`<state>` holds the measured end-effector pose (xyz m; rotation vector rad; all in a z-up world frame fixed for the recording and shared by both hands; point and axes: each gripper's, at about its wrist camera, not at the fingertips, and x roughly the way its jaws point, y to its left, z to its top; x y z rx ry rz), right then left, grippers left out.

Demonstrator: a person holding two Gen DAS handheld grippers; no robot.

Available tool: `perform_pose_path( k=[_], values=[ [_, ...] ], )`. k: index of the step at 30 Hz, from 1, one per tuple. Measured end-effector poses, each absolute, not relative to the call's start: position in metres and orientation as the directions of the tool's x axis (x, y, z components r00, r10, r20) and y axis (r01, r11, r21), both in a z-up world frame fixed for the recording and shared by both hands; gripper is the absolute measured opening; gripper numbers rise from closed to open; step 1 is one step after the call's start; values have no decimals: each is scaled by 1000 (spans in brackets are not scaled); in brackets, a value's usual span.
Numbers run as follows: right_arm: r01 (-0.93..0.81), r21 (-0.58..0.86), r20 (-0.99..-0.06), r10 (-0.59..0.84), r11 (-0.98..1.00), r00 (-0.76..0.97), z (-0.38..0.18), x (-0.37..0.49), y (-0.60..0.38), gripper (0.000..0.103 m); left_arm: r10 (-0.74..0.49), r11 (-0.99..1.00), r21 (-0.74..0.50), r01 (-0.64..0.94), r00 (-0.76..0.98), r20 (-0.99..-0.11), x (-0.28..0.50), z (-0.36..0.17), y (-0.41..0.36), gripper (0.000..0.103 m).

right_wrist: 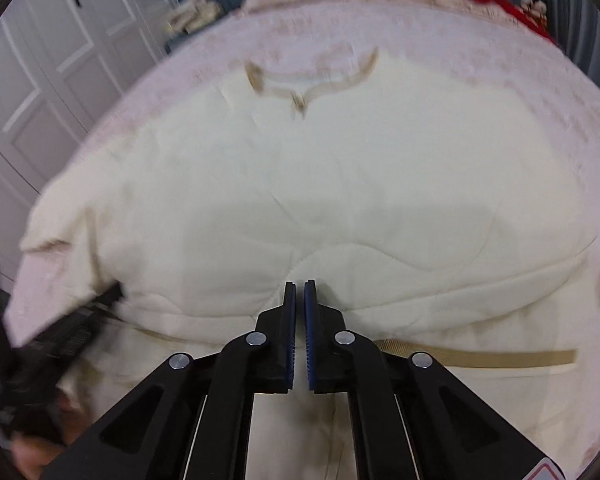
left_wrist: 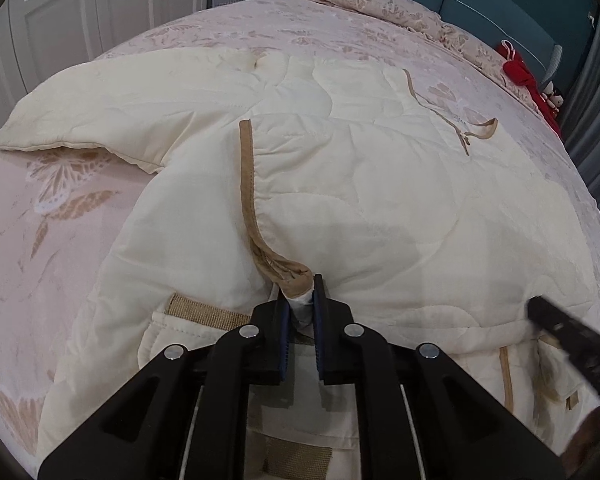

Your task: Fold large clothes

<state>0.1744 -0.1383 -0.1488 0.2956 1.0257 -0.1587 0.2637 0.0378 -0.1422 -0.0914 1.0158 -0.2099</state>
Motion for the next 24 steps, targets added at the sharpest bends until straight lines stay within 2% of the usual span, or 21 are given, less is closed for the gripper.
perform_pose_path(
  k=[6, 9, 11, 13, 14, 16, 19, 24],
  values=[
    [267, 148, -858, -11, 952, 514, -170, 172, -138, 0, -228, 973, -169, 159, 523, -821, 264, -148, 34, 11],
    [264, 120, -850, -38, 957, 525, -171, 171, -133, 0, -279, 960, -229, 160, 512, -813, 267, -145, 42, 13],
    [259, 104, -843, -53, 960, 535, -170, 172, -132, 0, -347, 936, -326, 133, 503, -792, 266, -135, 63, 24],
    [255, 91, -836, -65, 963, 545, -170, 171, -130, 0, -385, 906, -417, 75, 553, -739, 264, -116, 100, 43],
    [254, 88, -834, -68, 963, 548, -171, 171, -130, 0, -389, 894, -445, 50, 581, -715, 265, -108, 119, 56],
    [254, 83, -830, -74, 964, 553, -170, 172, -130, 0, -350, 875, -484, -32, 648, -676, 274, -91, 168, 67],
    [268, 93, -830, -74, 959, 553, -158, 165, -129, 0, -269, 833, -520, -187, 684, -678, 302, -86, 246, 73],
    [294, 132, -821, -62, 947, 568, -131, 130, -122, 25, -155, 708, -543, -451, 651, -743, 360, -117, 363, 73]
  ],
)
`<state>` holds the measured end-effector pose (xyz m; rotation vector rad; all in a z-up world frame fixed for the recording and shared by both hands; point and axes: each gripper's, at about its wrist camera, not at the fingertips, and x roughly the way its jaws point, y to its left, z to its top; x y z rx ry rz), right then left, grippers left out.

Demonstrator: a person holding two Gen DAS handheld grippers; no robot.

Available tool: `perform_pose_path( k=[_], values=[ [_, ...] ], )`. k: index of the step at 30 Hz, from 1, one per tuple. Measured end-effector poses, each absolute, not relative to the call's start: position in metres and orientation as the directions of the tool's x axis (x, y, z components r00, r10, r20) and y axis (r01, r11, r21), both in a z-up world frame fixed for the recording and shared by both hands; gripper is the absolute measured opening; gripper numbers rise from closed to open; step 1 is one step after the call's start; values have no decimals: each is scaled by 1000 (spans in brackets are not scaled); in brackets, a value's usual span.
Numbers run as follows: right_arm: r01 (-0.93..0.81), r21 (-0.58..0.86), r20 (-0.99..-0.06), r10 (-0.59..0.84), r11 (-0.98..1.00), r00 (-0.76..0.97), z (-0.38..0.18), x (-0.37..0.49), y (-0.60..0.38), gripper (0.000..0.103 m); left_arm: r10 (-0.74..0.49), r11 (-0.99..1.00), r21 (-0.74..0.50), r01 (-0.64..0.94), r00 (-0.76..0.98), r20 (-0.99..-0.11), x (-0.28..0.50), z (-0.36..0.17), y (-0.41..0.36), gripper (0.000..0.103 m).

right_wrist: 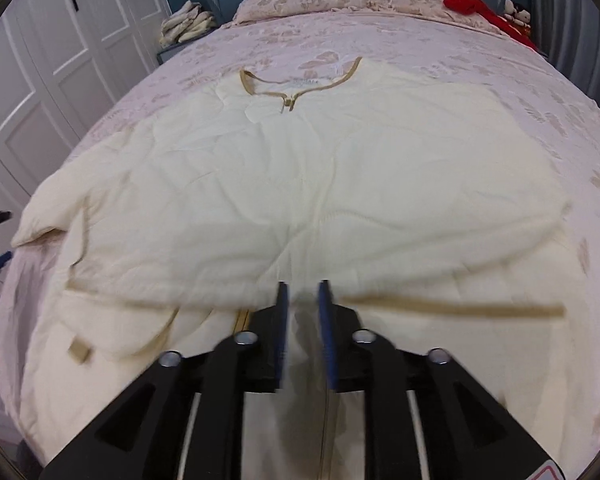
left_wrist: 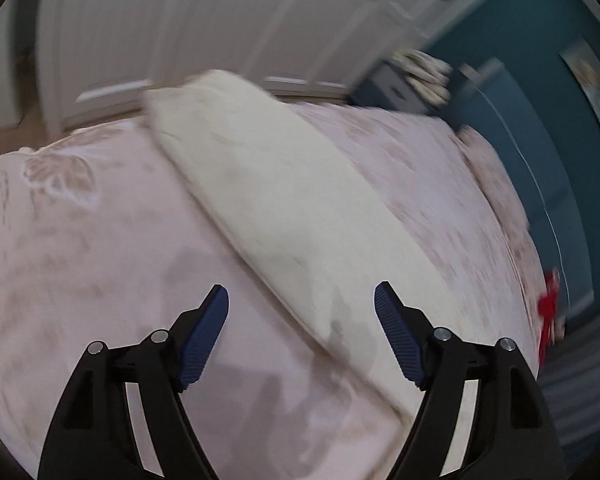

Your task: Fold large clothes

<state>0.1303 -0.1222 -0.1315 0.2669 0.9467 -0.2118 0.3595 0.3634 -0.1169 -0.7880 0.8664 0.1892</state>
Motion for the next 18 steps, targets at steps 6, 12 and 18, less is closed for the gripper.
perform_pose_path(
  k=[6, 12, 18],
  values=[
    [286, 132, -828, -53, 949, 559, -115, 87, -112, 34, -205, 516, -653, -554, 661, -722, 379, -150, 413, 37],
    [271, 145, -837, -28, 951, 546, -108, 69, -106, 34, -227, 752, -586, -300, 718, -658, 401, -54, 343, 4],
    [258, 173, -815, -9, 950, 579, -100, 57, -101, 34, -428, 881, -416, 227, 756, -495, 355, 102, 149, 4]
  ],
)
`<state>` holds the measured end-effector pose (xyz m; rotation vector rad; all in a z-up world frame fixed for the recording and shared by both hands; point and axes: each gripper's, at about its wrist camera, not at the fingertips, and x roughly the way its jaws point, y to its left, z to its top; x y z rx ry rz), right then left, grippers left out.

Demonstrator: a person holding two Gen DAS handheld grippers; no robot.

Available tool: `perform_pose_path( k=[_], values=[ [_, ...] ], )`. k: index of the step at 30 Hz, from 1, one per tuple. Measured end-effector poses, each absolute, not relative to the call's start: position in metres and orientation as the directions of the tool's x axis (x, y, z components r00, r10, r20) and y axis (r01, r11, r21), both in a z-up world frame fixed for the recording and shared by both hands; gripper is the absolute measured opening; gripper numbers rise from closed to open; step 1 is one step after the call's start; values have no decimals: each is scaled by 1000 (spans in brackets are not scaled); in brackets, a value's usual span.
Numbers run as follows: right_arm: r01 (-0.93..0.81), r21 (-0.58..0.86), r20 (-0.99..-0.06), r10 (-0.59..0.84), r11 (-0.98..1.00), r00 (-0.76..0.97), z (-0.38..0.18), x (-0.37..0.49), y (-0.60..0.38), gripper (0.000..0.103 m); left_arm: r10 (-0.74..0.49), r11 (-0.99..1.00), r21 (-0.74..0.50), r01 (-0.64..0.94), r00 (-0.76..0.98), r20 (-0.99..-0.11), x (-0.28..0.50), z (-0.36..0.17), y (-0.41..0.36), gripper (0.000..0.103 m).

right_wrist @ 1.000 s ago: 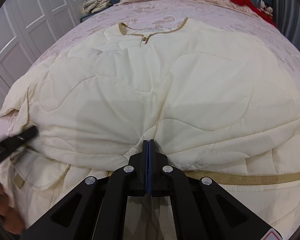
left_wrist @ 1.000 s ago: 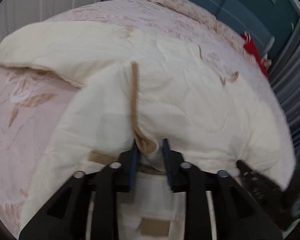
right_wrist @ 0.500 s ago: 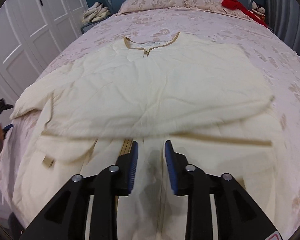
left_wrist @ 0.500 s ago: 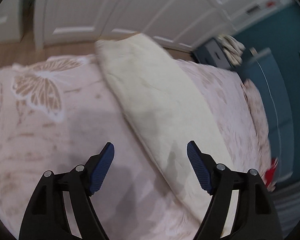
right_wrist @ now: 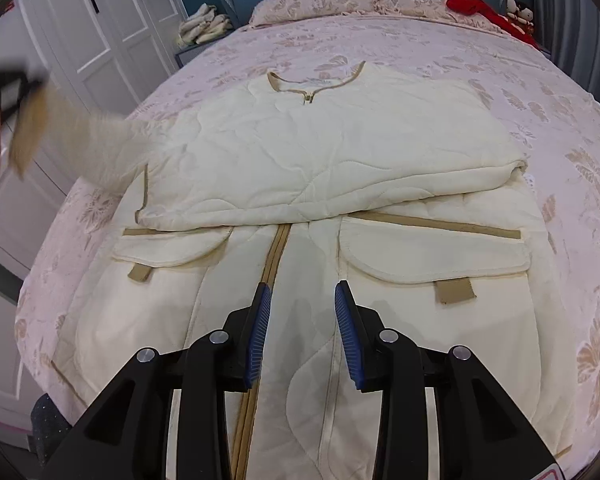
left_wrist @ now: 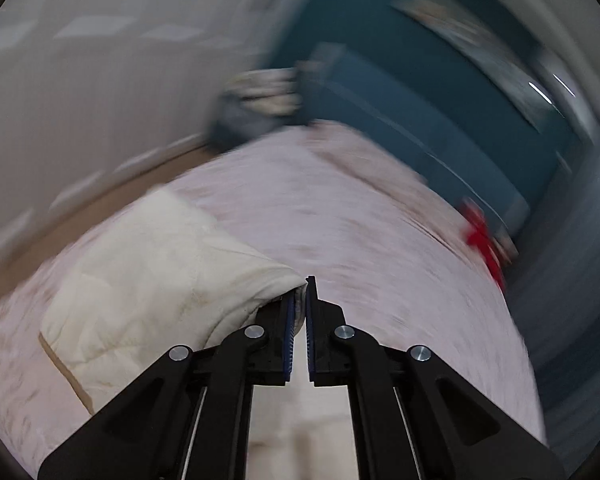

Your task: Fold large clothes

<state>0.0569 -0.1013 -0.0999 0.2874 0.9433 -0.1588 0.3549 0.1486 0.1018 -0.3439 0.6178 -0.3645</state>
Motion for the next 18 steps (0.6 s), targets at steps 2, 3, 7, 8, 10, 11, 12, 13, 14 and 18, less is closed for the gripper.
perform_pose_path(
  k=[2, 3, 7, 8, 10, 11, 12, 13, 14, 18],
  values=[
    [260, 176, -812, -9, 950, 584, -99, 51, -104, 34, -497, 864, -366, 346, 705, -505, 327, 112, 86, 4],
    [263, 181, -810, -8, 948, 586, -99, 48, -107, 34, -536, 844, -347, 409, 650, -539, 311, 106, 43, 5],
    [307, 180, -807, -38, 935, 589, -99, 31, -130, 41, -578, 801, -348, 488, 480, -660, 262, 37, -49, 36],
    [314, 174, -808, -47, 933, 588, -98, 27, -136, 43, -586, 795, -377, 476, 438, -682, 251, 13, -60, 53],
    [330, 158, -808, -69, 931, 585, -98, 21, -150, 46, -589, 797, -432, 422, 388, -709, 229, -34, -65, 54],
    [335, 158, -807, -74, 929, 586, -97, 19, -156, 48, -586, 801, -446, 399, 374, -719, 223, -47, -61, 54],
    [339, 159, -803, -78, 927, 590, -97, 18, -161, 50, -584, 806, -467, 364, 364, -725, 220, -58, -53, 54],
    [346, 158, -799, -86, 925, 595, -96, 18, -168, 51, -583, 810, -484, 331, 367, -725, 223, -64, -44, 56],
    [350, 160, -797, -88, 923, 598, -95, 20, -172, 52, -584, 812, -508, 289, 378, -719, 226, -67, -31, 59],
    [371, 201, -770, -87, 907, 632, -88, 40, -199, 55, -566, 799, -595, 83, 439, -698, 258, -73, 33, 63]
  ],
)
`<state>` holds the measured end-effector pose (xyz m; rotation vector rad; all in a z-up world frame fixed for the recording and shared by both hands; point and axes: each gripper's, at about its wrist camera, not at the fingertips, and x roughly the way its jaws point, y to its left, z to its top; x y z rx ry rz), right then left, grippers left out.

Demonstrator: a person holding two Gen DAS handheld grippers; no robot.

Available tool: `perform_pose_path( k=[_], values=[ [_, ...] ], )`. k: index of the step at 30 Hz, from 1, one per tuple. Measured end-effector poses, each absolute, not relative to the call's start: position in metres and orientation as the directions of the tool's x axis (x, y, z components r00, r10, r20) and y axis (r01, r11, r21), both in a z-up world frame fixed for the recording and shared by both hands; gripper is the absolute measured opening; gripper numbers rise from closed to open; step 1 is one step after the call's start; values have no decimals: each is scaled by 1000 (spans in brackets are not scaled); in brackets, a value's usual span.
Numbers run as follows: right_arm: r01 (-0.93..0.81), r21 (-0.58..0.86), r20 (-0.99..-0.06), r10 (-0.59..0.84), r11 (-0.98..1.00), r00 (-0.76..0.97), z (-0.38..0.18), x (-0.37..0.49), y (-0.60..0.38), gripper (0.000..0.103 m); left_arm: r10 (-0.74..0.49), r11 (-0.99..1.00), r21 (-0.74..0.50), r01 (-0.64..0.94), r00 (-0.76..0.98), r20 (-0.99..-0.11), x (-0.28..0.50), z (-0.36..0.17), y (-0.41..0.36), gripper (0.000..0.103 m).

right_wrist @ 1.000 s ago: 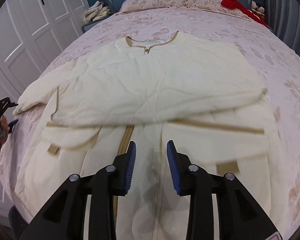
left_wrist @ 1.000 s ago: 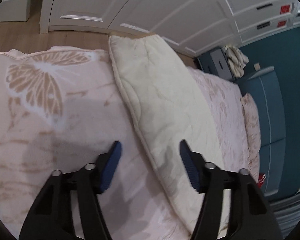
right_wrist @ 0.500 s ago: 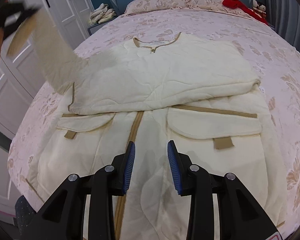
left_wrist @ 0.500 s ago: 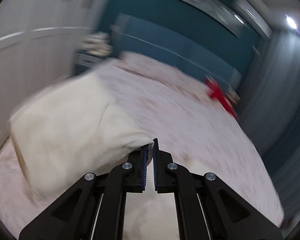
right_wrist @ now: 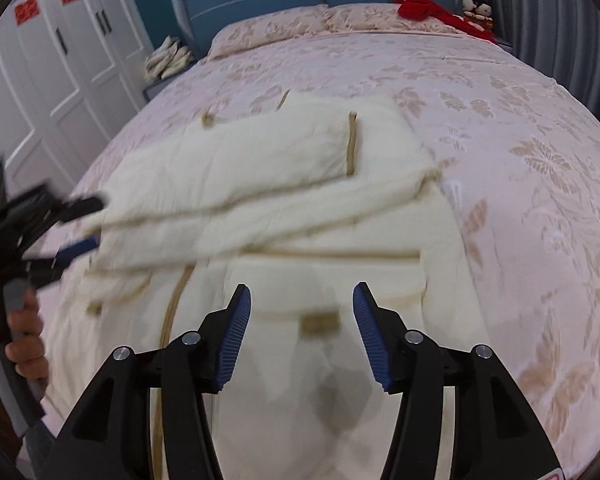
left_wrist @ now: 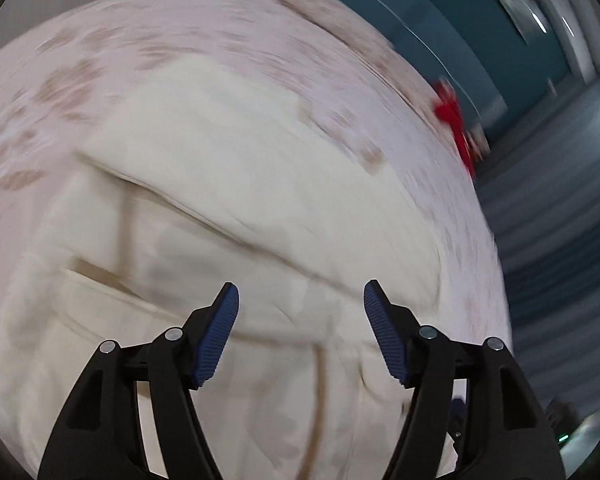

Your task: Fold large clothes

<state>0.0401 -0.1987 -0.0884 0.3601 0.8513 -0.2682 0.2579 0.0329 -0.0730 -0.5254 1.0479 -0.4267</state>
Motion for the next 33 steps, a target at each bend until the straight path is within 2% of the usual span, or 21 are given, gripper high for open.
perform_pose_path(
  k=[5, 10, 12, 14, 15, 16, 17, 18, 19, 20, 22, 24, 25, 28, 33],
  values=[
    [431, 283, -741, -90, 857, 666, -83, 80, -238, 59, -534, 750, -652, -110, 481, -695, 302, -93, 103, 63],
    [498, 335, -762, -81, 800, 643, -98, 129, -277, 59, -531, 684, -687, -247, 477, -700, 330, -118, 135, 62],
    [513, 335, -773, -81, 790, 629, -108, 143, -284, 59, -533, 665, -691, -282, 469, -704, 335, -130, 143, 60],
    [524, 359, -784, -55, 772, 618, -119, 154, -288, 59, -533, 657, -691, -302, 462, -709, 336, -138, 144, 53],
    [525, 376, -790, -31, 763, 612, -125, 159, -288, 51, -534, 652, -693, -308, 462, -708, 338, -140, 144, 48],
    [513, 388, -789, -12, 766, 614, -127, 162, -285, 39, -534, 654, -691, -306, 460, -709, 339, -141, 143, 35],
    [488, 383, -790, 5, 784, 613, -126, 166, -280, 15, -532, 660, -688, -301, 459, -711, 337, -140, 142, 23],
    [463, 363, -784, -3, 808, 621, -118, 167, -274, 3, -515, 676, -676, -294, 469, -718, 337, -134, 143, 19],
    [447, 371, -765, -5, 814, 644, -111, 163, -271, 3, -505, 686, -672, -279, 482, -716, 337, -128, 143, 10],
    [421, 400, -720, -5, 814, 694, -94, 155, -270, 3, -501, 693, -671, -263, 493, -711, 337, -121, 143, 8],
    [381, 448, -639, -9, 809, 769, -62, 131, -270, 2, -490, 703, -673, -232, 528, -694, 329, -102, 146, 7],
    [362, 460, -609, -9, 811, 793, -50, 116, -269, 2, -481, 722, -664, -195, 549, -684, 322, -91, 147, 7],
    [360, 438, -620, -14, 824, 785, -52, 113, -266, 2, -468, 737, -650, -187, 551, -690, 319, -90, 146, 7],
    [386, 282, -734, -62, 879, 676, -88, 124, -254, 2, -403, 805, -562, -188, 522, -752, 318, -106, 139, 7],
    [415, 222, -803, -76, 882, 591, -131, 130, -257, 2, -360, 833, -508, -219, 483, -798, 320, -131, 134, 7]
  ],
)
